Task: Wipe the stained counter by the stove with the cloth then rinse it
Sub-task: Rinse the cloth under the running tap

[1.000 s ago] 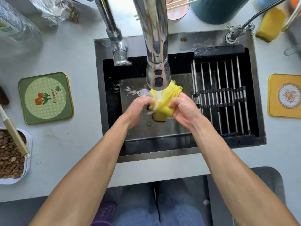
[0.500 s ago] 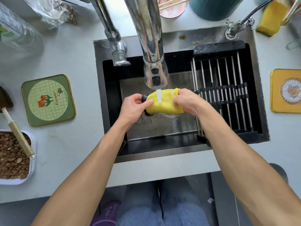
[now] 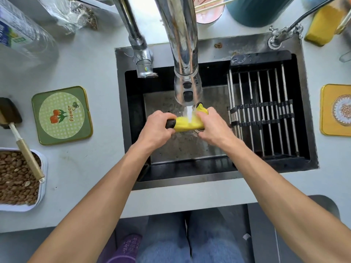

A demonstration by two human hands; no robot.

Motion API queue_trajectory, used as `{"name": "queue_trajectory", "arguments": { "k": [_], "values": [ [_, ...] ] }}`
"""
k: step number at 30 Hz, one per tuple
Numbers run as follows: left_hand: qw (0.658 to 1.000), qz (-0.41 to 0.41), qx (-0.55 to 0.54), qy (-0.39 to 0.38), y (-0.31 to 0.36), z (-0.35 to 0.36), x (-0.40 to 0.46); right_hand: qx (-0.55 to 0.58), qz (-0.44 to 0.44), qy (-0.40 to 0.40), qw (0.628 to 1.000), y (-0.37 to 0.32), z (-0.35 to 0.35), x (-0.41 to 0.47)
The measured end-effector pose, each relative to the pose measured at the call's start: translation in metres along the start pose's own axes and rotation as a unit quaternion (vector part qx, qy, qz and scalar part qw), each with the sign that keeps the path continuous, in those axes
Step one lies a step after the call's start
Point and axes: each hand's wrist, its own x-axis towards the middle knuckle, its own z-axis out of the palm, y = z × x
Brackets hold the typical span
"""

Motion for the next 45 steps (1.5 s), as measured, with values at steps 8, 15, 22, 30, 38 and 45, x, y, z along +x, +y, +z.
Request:
{"name": "queue_trajectory", "arguments": {
  "k": [8,15,22,30,38,45],
  "values": [
    [0.988,-0.027,-0.150,0.012,-0.004,0.002,0.004,0.041,0.029,0.023,0.998,0.011,-0.015,0.001],
    [0.833,-0.159,-0.529,-0.019,-0.006,0.002,0.012,0.378,0.060,-0.011,0.924,0.019,-0.030,0.005],
    [0.734,-0.216,-0.634,0.114,0.029,0.034,0.023,0.548,0.168,0.090,0.814,-0.009,0.013,0.028],
    [0.911,-0.189,-0.309,0.200,0.077,0.076,0.006,0.569,0.243,0.077,0.782,-0.032,0.055,0.042],
    [0.892,-0.306,-0.264,0.201,0.035,0.061,0.017,0.672,0.178,0.052,0.717,-0.047,0.051,0.029],
    [0.919,-0.207,-0.254,0.221,0.079,0.063,0.013,0.622,0.247,0.054,0.741,-0.044,0.048,0.030]
  ]
}}
